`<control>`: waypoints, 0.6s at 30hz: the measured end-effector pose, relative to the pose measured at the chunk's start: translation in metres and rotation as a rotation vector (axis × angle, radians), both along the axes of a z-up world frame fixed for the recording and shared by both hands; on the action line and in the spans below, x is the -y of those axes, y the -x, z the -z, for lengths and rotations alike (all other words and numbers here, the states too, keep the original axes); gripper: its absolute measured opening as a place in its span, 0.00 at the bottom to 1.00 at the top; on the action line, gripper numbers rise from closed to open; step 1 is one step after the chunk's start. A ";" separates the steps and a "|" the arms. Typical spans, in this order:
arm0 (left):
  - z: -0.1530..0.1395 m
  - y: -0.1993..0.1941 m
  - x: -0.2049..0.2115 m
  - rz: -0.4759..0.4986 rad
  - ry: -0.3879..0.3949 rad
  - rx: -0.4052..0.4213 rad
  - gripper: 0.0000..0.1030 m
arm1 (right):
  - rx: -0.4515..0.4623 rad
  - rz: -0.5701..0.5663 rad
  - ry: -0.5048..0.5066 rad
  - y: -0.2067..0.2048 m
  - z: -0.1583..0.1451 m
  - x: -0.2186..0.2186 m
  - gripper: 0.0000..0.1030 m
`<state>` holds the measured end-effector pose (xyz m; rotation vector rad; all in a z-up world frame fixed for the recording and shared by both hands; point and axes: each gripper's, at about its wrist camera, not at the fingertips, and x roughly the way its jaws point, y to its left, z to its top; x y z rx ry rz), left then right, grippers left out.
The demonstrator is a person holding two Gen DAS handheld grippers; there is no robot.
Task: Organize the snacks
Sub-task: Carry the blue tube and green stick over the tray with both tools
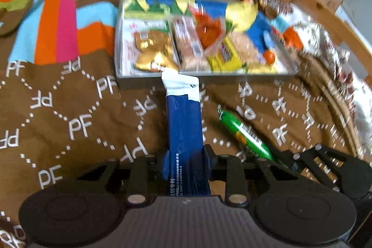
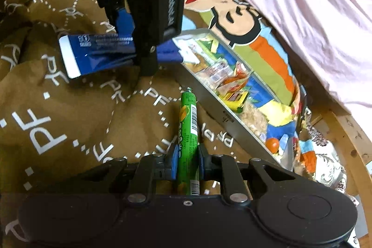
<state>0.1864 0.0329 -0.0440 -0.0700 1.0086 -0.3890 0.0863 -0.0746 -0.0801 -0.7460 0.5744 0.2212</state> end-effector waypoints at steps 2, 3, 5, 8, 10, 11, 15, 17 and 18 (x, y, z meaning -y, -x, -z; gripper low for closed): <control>-0.008 0.003 -0.002 -0.025 0.011 0.042 0.30 | 0.036 -0.004 -0.001 0.002 -0.003 0.000 0.18; -0.011 0.003 -0.003 -0.039 0.014 0.065 0.30 | 0.056 -0.007 0.000 0.003 -0.005 0.000 0.18; -0.017 0.002 -0.005 -0.067 0.022 0.118 0.30 | 0.103 -0.012 0.002 0.005 -0.010 -0.001 0.18; -0.025 -0.001 -0.005 -0.103 0.027 0.208 0.30 | 0.170 -0.020 0.012 0.003 -0.015 0.001 0.18; -0.029 -0.006 -0.004 -0.122 0.031 0.269 0.30 | 0.208 -0.020 0.013 -0.003 -0.020 0.005 0.18; -0.032 -0.011 -0.002 -0.126 0.037 0.294 0.30 | 0.220 -0.016 0.009 -0.007 -0.023 0.007 0.18; -0.042 -0.028 0.000 -0.153 0.102 0.367 0.31 | 0.237 0.010 -0.028 -0.032 -0.038 0.027 0.19; -0.044 -0.039 0.000 -0.183 0.144 0.380 0.31 | 0.250 0.027 -0.033 -0.047 -0.043 0.038 0.19; -0.045 -0.045 0.000 -0.198 0.153 0.393 0.31 | 0.250 0.041 -0.041 -0.056 -0.045 0.044 0.19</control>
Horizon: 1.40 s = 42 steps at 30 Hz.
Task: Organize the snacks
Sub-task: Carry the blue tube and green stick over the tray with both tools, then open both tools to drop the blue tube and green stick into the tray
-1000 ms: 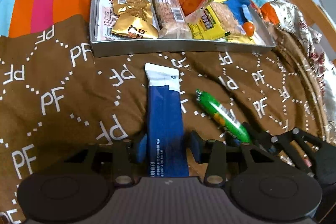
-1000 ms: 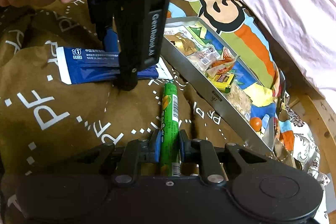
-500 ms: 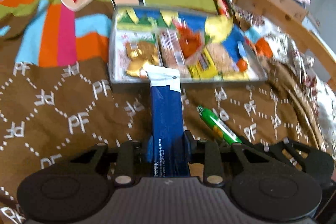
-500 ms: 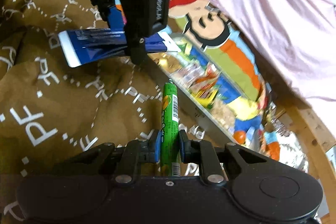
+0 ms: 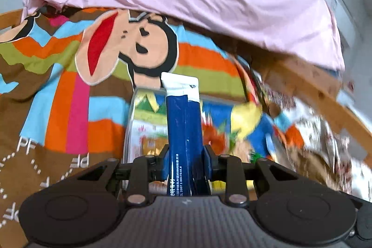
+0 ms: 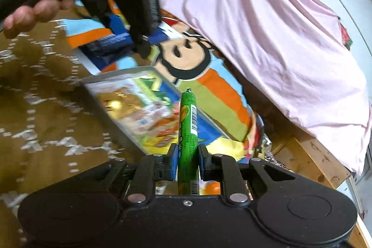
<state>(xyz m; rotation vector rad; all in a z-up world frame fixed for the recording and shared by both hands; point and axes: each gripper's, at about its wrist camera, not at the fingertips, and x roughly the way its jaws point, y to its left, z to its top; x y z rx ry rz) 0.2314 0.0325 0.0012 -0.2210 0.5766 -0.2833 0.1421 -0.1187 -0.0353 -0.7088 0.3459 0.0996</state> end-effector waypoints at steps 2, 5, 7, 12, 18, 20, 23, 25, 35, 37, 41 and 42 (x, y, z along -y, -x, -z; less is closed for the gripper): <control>-0.001 -0.011 0.002 -0.022 0.004 0.025 0.31 | -0.006 0.029 -0.042 -0.018 -0.003 0.010 0.19; -0.001 -0.033 0.005 -0.050 0.021 0.044 0.31 | -0.030 0.077 -0.181 -0.044 -0.007 0.027 0.19; 0.002 -0.046 0.005 -0.058 0.039 0.035 0.31 | -0.080 0.113 -0.332 -0.063 -0.010 0.038 0.19; 0.012 -0.078 0.013 -0.072 0.045 -0.007 0.31 | -0.178 0.168 -0.507 -0.110 -0.006 0.040 0.19; 0.031 -0.102 0.018 -0.024 0.032 -0.070 0.31 | -0.225 0.217 -0.583 -0.141 0.007 0.040 0.19; 0.040 -0.106 0.020 -0.018 0.020 -0.115 0.31 | -0.241 0.238 -0.601 -0.147 0.011 0.044 0.19; 0.051 -0.110 0.022 -0.020 -0.001 -0.169 0.31 | -0.272 0.269 -0.633 -0.152 0.019 0.052 0.19; 0.057 -0.112 0.022 -0.022 -0.011 -0.198 0.31 | -0.302 0.283 -0.660 -0.153 0.026 0.056 0.20; 0.072 -0.110 0.024 -0.024 -0.061 -0.233 0.55 | -0.307 0.282 -0.720 -0.148 0.031 0.063 0.39; 0.072 -0.109 0.024 -0.023 -0.056 -0.235 0.55 | -0.306 0.283 -0.725 -0.147 0.030 0.065 0.41; 0.071 -0.107 0.026 -0.023 -0.076 -0.229 0.58 | -0.293 0.281 -0.724 -0.145 0.027 0.066 0.43; 0.070 -0.107 0.027 -0.022 -0.077 -0.226 0.60 | -0.289 0.280 -0.723 -0.145 0.027 0.066 0.44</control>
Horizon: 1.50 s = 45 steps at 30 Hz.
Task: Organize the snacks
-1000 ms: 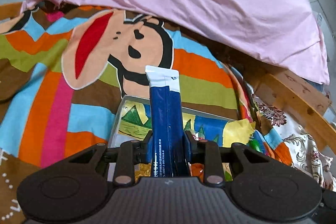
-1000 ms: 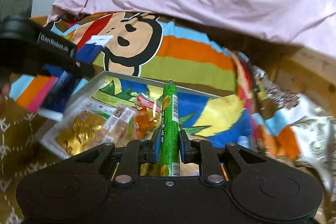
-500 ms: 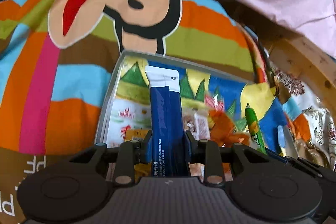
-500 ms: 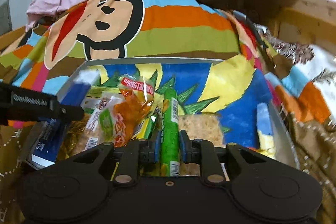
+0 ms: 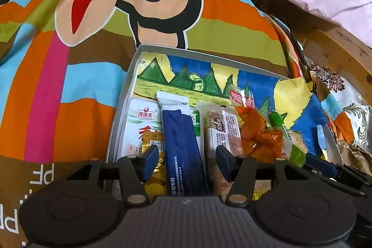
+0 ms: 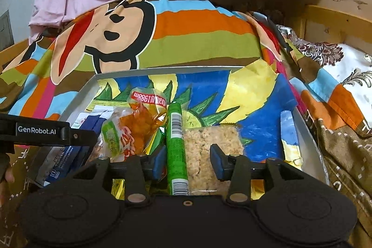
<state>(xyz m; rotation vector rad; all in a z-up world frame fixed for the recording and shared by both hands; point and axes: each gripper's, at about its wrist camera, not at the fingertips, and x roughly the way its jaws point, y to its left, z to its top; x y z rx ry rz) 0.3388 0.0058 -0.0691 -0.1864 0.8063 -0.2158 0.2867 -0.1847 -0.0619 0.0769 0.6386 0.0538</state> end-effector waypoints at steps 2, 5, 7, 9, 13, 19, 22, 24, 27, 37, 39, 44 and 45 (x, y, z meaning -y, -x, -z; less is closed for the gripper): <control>-0.002 0.001 0.000 0.000 -0.001 0.009 0.62 | 0.006 0.001 0.001 0.001 -0.001 0.000 0.45; -0.004 0.002 0.001 -0.002 -0.001 0.021 0.64 | 0.012 0.005 -0.002 0.001 -0.003 0.001 0.48; -0.004 0.003 0.001 -0.002 -0.002 0.023 0.65 | 0.015 0.007 -0.003 0.001 -0.003 0.001 0.50; -0.004 0.002 0.001 -0.003 -0.001 0.024 0.66 | 0.019 0.006 -0.003 0.001 -0.004 0.001 0.52; -0.004 0.003 0.000 -0.004 -0.001 0.032 0.70 | 0.030 0.002 -0.007 0.003 -0.005 0.000 0.58; -0.006 0.004 0.001 -0.006 -0.012 0.049 0.77 | 0.041 -0.008 0.013 0.004 -0.006 -0.001 0.62; -0.007 0.005 0.001 -0.008 -0.015 0.058 0.80 | 0.046 0.001 0.008 0.005 -0.006 0.001 0.69; -0.008 0.006 0.001 -0.009 -0.012 0.065 0.83 | 0.050 0.008 0.003 0.005 -0.007 0.002 0.73; -0.010 0.007 0.001 -0.013 -0.007 0.087 0.88 | 0.060 0.020 -0.003 0.006 -0.008 0.004 0.81; -0.020 0.012 0.003 -0.028 -0.004 0.137 0.99 | 0.108 0.058 -0.021 0.012 -0.017 0.011 0.99; -0.023 0.014 0.003 -0.035 -0.004 0.148 0.99 | 0.117 0.070 -0.033 0.014 -0.019 0.015 0.99; -0.028 0.017 0.002 -0.059 0.006 0.166 0.99 | 0.136 0.105 -0.053 0.020 -0.027 0.022 0.99; -0.030 0.018 0.001 -0.065 0.007 0.170 0.99 | 0.140 0.110 -0.058 0.021 -0.029 0.023 0.99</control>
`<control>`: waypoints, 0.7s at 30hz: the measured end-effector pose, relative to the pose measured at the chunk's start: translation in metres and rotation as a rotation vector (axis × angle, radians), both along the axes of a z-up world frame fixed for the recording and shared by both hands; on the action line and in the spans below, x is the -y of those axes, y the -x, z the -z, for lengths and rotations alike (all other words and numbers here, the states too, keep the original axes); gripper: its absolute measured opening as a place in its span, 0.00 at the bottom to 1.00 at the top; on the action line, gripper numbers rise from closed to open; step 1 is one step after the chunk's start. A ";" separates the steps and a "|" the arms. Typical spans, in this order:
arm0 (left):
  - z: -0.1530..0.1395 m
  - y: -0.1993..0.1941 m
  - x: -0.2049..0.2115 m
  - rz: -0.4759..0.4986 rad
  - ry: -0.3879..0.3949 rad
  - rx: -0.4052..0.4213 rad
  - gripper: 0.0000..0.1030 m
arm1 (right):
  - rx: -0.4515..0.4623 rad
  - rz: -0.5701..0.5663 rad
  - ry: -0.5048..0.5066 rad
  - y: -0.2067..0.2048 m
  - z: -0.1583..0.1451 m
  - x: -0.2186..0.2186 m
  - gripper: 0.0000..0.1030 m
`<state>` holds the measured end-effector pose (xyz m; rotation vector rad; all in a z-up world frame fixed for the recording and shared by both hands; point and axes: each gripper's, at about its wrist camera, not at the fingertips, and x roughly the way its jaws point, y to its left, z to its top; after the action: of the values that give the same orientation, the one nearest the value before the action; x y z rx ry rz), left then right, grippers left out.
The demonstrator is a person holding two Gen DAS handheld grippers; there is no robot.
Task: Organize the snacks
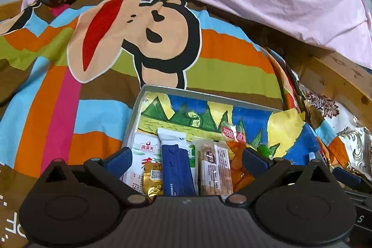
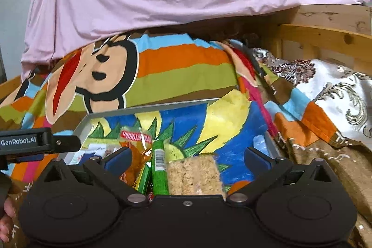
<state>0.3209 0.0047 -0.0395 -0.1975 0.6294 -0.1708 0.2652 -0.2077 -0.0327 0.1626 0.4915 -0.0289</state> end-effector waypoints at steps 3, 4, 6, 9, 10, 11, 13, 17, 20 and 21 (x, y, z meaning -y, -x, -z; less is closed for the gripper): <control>-0.005 0.004 -0.002 -0.011 0.005 0.018 0.99 | 0.015 0.012 -0.014 0.006 -0.007 0.003 0.99; -0.006 0.006 -0.002 -0.014 0.006 0.023 0.99 | 0.028 0.016 -0.016 0.008 -0.009 0.004 0.99; -0.009 0.009 -0.003 -0.020 0.011 0.034 0.99 | 0.042 0.020 -0.017 0.013 -0.015 0.005 0.99; -0.015 0.016 -0.003 -0.033 0.009 0.053 0.99 | 0.068 0.027 -0.010 0.022 -0.024 0.006 0.99; -0.017 0.019 -0.003 -0.037 0.004 0.061 0.99 | 0.077 0.029 -0.008 0.025 -0.026 0.006 0.99; -0.019 0.022 -0.004 -0.042 0.000 0.070 0.99 | 0.085 0.030 -0.007 0.029 -0.029 0.006 0.99; -0.023 0.028 -0.004 -0.047 -0.006 0.087 0.99 | 0.099 0.030 -0.006 0.034 -0.034 0.007 0.99; -0.030 0.040 -0.006 -0.050 -0.015 0.116 0.99 | 0.124 0.023 0.009 0.044 -0.042 0.005 0.99; -0.034 0.052 -0.006 -0.047 -0.031 0.134 1.00 | 0.144 0.017 0.021 0.053 -0.047 0.004 0.99; -0.036 0.056 -0.005 -0.042 -0.040 0.141 1.00 | 0.150 0.018 0.022 0.056 -0.049 0.004 0.99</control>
<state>0.2646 0.0100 -0.0037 -0.1586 0.4874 -0.1307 0.2093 -0.2116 0.0165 0.1459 0.3401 -0.0392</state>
